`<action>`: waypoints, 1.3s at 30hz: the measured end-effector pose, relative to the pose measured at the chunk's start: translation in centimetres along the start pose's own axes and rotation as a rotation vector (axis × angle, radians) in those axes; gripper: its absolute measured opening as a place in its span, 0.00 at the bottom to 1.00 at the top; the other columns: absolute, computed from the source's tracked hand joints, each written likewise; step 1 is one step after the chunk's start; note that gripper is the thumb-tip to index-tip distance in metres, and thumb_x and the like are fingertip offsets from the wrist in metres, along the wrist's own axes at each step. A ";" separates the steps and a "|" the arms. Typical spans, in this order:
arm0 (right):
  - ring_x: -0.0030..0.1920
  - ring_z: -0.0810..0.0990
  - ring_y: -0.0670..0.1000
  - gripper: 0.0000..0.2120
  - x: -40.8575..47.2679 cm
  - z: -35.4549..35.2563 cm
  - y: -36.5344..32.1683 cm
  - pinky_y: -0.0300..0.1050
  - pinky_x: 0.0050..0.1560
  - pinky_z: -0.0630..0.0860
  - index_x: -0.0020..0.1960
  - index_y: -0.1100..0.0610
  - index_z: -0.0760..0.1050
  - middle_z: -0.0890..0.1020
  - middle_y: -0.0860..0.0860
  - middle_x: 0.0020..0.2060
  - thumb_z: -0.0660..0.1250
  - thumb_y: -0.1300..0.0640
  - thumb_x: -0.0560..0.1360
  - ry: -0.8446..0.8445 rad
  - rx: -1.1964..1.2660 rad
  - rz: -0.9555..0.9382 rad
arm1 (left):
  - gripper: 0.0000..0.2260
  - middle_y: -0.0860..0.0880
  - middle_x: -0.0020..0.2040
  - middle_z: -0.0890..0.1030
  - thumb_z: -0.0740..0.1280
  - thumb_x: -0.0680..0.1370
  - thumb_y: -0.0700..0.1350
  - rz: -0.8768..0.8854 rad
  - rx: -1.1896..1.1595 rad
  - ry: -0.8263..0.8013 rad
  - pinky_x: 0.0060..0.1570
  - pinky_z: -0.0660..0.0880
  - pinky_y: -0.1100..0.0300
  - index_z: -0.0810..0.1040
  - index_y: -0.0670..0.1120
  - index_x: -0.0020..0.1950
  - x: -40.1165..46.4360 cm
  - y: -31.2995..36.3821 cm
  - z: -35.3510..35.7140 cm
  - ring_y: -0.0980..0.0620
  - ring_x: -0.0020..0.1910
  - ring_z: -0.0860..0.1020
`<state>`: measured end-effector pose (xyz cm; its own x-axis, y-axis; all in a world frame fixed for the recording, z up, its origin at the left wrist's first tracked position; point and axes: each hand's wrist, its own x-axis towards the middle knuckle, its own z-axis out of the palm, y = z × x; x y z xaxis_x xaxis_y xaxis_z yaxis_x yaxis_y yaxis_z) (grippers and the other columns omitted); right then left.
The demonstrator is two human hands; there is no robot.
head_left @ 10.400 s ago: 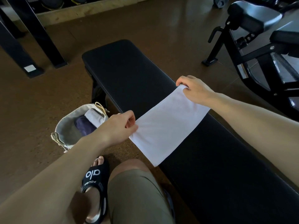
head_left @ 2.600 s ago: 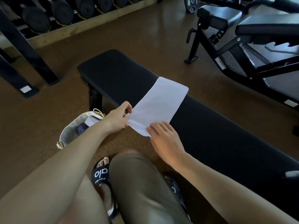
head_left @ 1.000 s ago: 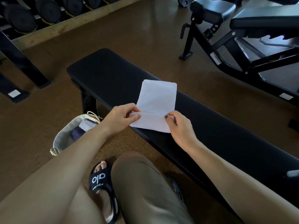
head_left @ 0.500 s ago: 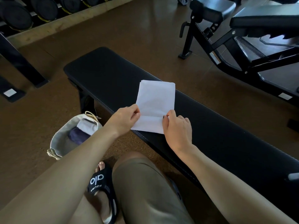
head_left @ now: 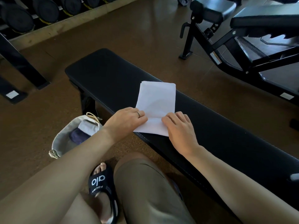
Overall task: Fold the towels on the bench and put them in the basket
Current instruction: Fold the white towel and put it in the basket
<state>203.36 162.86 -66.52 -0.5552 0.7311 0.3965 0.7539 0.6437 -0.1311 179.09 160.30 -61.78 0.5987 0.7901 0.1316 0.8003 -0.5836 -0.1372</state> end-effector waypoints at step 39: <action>0.40 0.78 0.50 0.16 7.4 0.0 3.1 0.54 0.43 0.78 0.48 0.54 0.72 0.78 0.48 0.39 0.54 0.45 0.86 -0.251 0.354 0.543 | 0.10 0.51 0.53 0.77 0.58 0.86 0.50 -0.809 -0.791 0.049 0.40 0.67 0.67 0.75 0.47 0.59 3.3 -1.5 1.6 0.55 0.49 0.74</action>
<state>201.61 170.32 -63.97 -0.2288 0.9731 -0.0258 0.8118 0.1762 -0.5567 179.81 164.07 -62.72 -0.1173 0.9913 -0.0592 0.7379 0.1270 0.6628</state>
